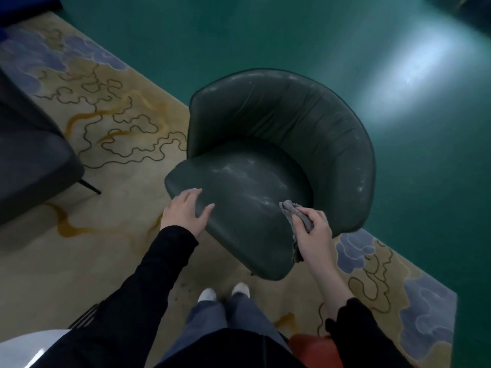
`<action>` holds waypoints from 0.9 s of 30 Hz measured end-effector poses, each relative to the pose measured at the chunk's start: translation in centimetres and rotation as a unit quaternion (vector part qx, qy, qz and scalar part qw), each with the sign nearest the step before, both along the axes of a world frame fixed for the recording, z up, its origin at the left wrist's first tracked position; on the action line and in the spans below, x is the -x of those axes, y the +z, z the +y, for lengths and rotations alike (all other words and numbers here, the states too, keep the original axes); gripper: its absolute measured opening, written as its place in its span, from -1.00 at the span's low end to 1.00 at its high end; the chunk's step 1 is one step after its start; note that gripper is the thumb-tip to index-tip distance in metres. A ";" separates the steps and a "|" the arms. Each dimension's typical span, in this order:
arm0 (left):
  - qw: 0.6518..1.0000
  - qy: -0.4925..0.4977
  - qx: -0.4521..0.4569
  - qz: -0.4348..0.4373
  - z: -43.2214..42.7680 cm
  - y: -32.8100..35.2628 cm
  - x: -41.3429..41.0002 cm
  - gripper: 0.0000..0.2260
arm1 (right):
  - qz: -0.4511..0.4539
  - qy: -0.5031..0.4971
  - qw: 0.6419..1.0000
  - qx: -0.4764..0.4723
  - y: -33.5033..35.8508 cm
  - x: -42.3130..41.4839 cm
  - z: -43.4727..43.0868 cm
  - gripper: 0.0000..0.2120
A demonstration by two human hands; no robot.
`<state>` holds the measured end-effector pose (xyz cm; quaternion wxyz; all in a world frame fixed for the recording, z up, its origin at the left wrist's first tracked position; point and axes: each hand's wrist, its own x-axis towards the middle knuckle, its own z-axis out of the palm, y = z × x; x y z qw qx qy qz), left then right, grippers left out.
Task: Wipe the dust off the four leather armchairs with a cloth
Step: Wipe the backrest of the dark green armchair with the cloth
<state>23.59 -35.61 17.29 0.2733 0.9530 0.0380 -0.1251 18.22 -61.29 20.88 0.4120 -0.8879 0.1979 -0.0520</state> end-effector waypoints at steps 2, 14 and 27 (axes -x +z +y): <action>1.000 0.013 0.000 0.006 0.5 -0.2 -1.0 -0.49 | 0.002 0.013 1.000 -0.006 -0.4 -1.9 0.6 -0.83; 0.997 0.065 -0.043 0.018 -0.9 -0.8 -11.0 -0.48 | -0.005 0.088 0.993 -0.076 -2.9 -15.8 1.1 -0.86; 0.997 0.071 -0.034 0.019 -1.6 -2.0 -24.2 -0.44 | 0.006 0.077 0.994 -0.079 -5.2 -27.6 0.5 -0.79</action>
